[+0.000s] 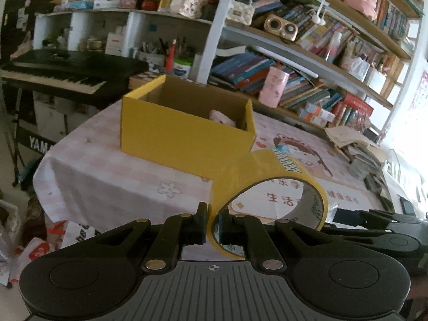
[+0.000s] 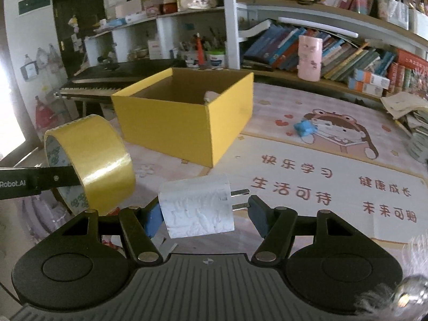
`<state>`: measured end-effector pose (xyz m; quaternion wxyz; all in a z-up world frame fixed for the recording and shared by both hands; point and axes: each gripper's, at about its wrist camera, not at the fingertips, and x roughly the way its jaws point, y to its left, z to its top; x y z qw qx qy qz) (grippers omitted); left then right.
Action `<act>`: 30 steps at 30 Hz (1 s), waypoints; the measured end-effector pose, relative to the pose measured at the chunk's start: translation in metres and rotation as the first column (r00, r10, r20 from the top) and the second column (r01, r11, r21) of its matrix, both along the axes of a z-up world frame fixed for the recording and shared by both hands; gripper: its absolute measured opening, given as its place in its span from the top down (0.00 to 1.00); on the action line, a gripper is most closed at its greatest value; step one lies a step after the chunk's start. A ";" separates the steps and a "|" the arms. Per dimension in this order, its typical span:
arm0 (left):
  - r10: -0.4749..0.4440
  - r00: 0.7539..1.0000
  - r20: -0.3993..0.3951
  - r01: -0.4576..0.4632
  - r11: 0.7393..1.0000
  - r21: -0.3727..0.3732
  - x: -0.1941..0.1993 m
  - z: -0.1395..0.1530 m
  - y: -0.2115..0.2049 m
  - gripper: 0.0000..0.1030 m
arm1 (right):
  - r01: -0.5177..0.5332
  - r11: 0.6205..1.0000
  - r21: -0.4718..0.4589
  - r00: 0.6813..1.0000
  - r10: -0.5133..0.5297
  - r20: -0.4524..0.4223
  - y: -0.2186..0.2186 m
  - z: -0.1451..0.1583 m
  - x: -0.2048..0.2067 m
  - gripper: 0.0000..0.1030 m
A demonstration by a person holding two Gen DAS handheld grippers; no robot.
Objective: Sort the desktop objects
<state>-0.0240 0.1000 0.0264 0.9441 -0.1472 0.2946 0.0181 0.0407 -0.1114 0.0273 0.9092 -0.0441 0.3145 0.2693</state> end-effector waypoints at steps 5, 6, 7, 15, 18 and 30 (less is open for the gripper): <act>0.017 1.000 0.012 -0.017 1.000 0.002 -0.005 0.001 0.010 0.94 | -0.022 1.000 -0.004 1.000 0.022 0.014 0.011 0.002 -0.002 0.39; 0.021 1.000 0.014 -0.021 1.000 0.002 -0.005 0.001 0.011 0.94 | -0.027 1.000 -0.005 0.999 0.027 0.017 0.013 0.003 -0.002 0.39; 0.026 1.000 0.016 -0.026 1.000 0.003 -0.006 0.002 0.013 0.94 | -0.033 0.999 -0.006 0.999 0.033 0.019 0.015 0.003 -0.003 0.39; 0.054 0.998 0.022 -0.054 0.999 0.001 -0.005 0.002 0.022 0.94 | -0.068 0.998 -0.016 0.997 0.068 0.028 0.026 0.006 -0.003 0.39; 0.067 0.998 0.019 -0.067 0.998 -0.001 -0.003 0.001 0.025 0.94 | -0.077 0.997 -0.020 0.997 0.077 0.026 0.029 0.007 0.000 0.39; 0.094 0.993 0.067 -0.096 0.995 0.036 0.043 0.016 0.049 0.94 | -0.099 0.995 0.024 0.992 0.096 0.087 0.045 0.028 0.042 0.39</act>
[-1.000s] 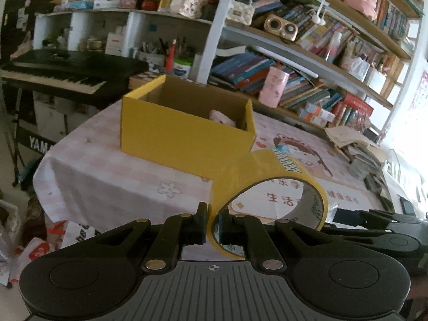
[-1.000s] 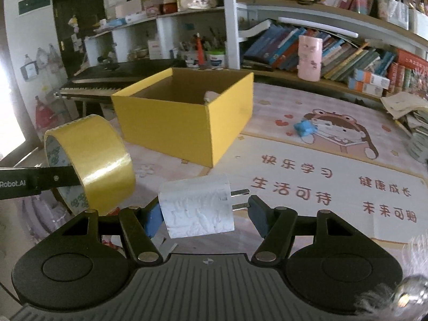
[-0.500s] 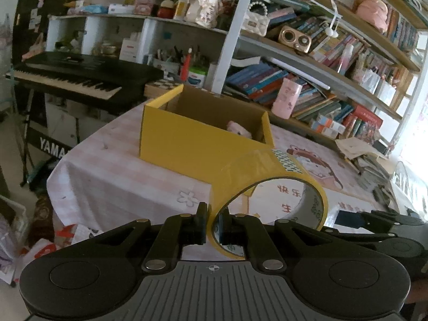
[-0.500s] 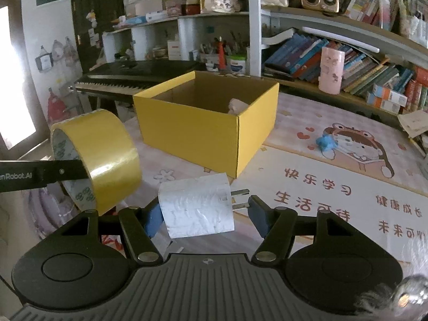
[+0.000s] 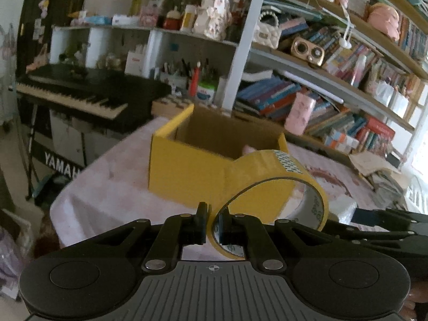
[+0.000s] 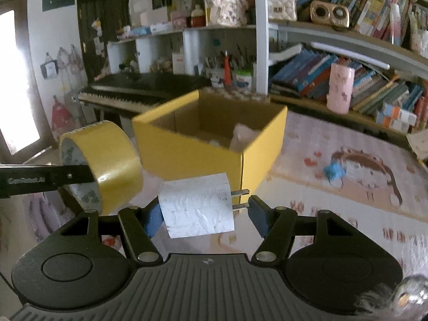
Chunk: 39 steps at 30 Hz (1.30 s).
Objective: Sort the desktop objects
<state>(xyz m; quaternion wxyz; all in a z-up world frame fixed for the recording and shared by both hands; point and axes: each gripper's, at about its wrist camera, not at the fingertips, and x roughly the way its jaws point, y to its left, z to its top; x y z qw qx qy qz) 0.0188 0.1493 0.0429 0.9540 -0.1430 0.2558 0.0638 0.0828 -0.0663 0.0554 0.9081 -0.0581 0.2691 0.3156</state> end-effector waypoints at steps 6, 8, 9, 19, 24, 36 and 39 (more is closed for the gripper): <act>0.020 0.999 0.043 -0.020 1.000 0.017 0.035 0.014 0.012 0.94 | -0.006 1.000 0.024 1.000 0.006 0.019 0.010 0.009 0.044 0.39; 0.018 0.999 0.047 -0.019 0.999 0.029 0.051 0.018 0.015 0.94 | -0.009 1.000 0.030 1.000 0.008 0.023 0.014 0.011 0.060 0.39; 0.018 0.999 0.049 -0.019 0.999 0.033 0.057 0.019 0.016 0.94 | -0.010 0.999 0.032 1.000 0.010 0.024 0.016 0.011 0.067 0.39; 0.000 1.000 0.019 -0.001 0.997 0.075 0.128 0.016 0.022 0.94 | -0.036 0.999 0.017 0.999 0.036 0.033 0.034 0.008 0.136 0.39; -0.009 0.997 -0.083 0.019 0.992 0.125 0.169 -0.007 0.027 0.94 | -0.024 1.000 0.007 0.999 0.024 0.029 0.037 0.003 0.167 0.39; -0.056 0.960 -0.275 0.150 0.931 0.331 0.223 -0.039 0.006 0.89 | -0.086 0.996 -0.037 0.996 0.086 -0.011 0.074 -0.004 0.237 0.39; -0.038 0.956 -0.291 0.139 0.931 0.336 0.229 -0.041 0.007 0.85 | -0.123 0.989 -0.086 0.992 0.119 -0.044 0.090 -0.011 0.253 0.39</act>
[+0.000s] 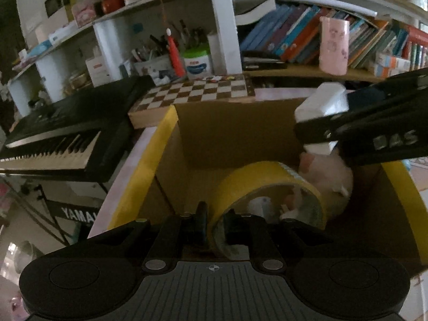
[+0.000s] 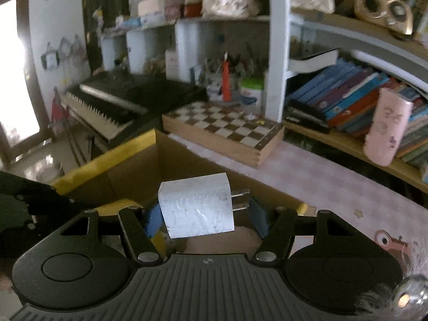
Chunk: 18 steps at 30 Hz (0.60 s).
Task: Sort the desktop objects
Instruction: 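Lower the tape roll into the box and open left tool while right tool releases the adapter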
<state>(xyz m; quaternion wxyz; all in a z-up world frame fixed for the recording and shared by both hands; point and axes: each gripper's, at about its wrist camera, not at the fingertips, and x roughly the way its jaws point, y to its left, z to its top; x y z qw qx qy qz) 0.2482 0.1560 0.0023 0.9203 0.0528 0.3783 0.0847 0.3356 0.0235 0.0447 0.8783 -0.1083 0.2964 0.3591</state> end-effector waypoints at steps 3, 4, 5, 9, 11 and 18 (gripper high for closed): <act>-0.011 1.000 0.019 0.012 1.000 -0.018 0.000 0.004 0.002 0.59 | -0.036 0.999 -0.040 0.999 0.036 -0.024 0.012 -0.007 0.012 0.39; -0.015 1.000 0.026 0.015 1.000 -0.017 0.000 0.005 0.003 0.34 | -0.054 0.997 -0.057 0.998 0.053 -0.031 0.016 -0.009 0.015 0.39; -0.019 0.999 0.036 0.019 1.000 -0.011 -0.001 0.007 0.002 0.19 | -0.071 0.995 -0.070 0.997 0.068 -0.040 0.019 -0.011 0.018 0.39; -0.020 0.998 0.066 0.020 1.000 -0.009 -0.008 0.015 0.002 0.19 | -0.136 0.983 -0.121 0.987 0.124 -0.101 0.030 -0.021 0.028 0.39; 0.000 0.997 0.079 0.002 1.000 -0.023 -0.013 0.019 0.004 0.19 | -0.167 0.975 -0.149 0.982 0.152 -0.110 0.035 -0.024 0.030 0.39; 0.073 0.992 0.103 -0.066 0.996 -0.066 -0.031 0.026 0.015 0.19 | -0.210 0.954 -0.213 0.975 0.188 -0.121 0.046 -0.030 0.035 0.39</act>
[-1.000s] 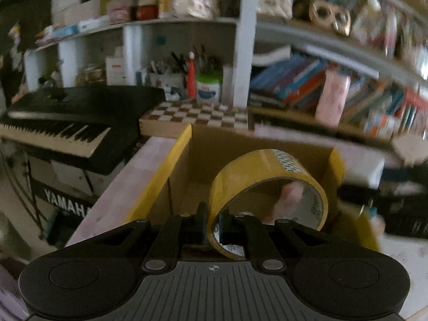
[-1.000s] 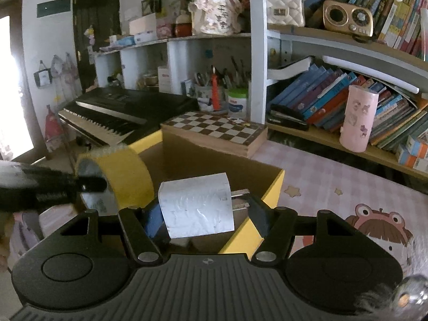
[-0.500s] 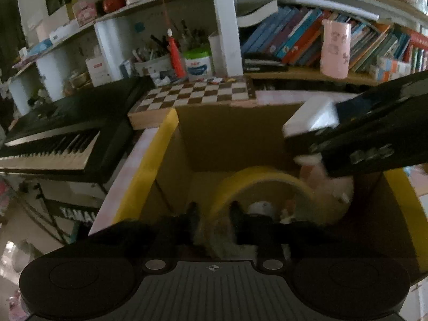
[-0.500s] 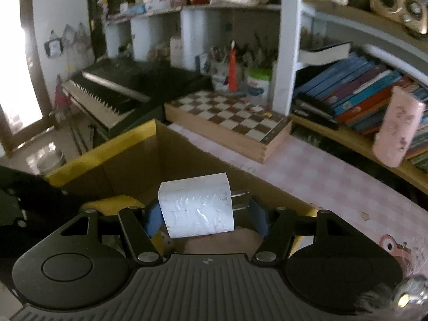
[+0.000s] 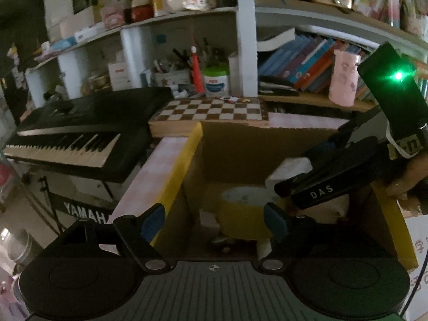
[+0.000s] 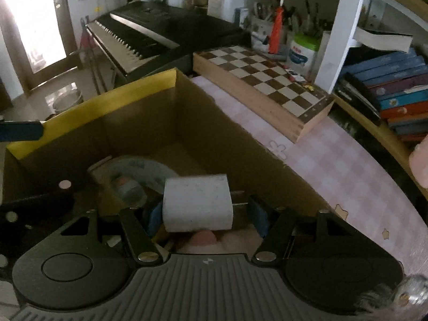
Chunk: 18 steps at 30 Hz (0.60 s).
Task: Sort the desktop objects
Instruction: 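Lower the tape roll into the box and open left tool while right tool releases the adapter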
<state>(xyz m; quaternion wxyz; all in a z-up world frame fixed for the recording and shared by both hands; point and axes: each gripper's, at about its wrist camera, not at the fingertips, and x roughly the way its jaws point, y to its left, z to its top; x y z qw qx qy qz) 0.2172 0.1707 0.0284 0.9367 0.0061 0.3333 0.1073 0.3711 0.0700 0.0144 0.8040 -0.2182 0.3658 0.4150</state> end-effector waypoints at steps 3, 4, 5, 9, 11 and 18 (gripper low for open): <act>0.011 1.000 0.017 -0.011 1.000 -0.007 -0.006 0.003 0.000 0.19 | 0.005 1.000 0.010 1.000 -0.005 0.023 -0.002 0.002 -0.003 0.37; 0.010 1.000 0.023 -0.010 1.000 -0.007 -0.007 0.004 0.000 0.19 | 0.010 1.000 0.016 1.000 -0.010 0.024 -0.003 0.003 -0.003 0.37; 0.008 1.000 0.029 -0.008 1.000 -0.007 -0.009 0.005 -0.001 0.19 | 0.016 1.000 0.024 1.000 -0.017 0.025 -0.005 0.004 -0.005 0.37; -0.003 0.999 0.045 0.003 1.000 -0.006 -0.016 0.008 -0.005 0.19 | 0.033 0.998 0.053 0.998 -0.036 0.052 -0.012 0.011 -0.015 0.37; -0.010 0.999 0.052 0.010 1.000 -0.003 -0.019 0.009 -0.007 0.19 | 0.041 0.997 0.067 0.996 -0.046 0.072 -0.016 0.015 -0.022 0.37; -0.035 0.996 0.081 0.035 0.999 -0.002 -0.031 0.014 -0.019 0.19 | 0.089 0.989 0.121 0.989 -0.102 0.107 -0.040 0.029 -0.045 0.36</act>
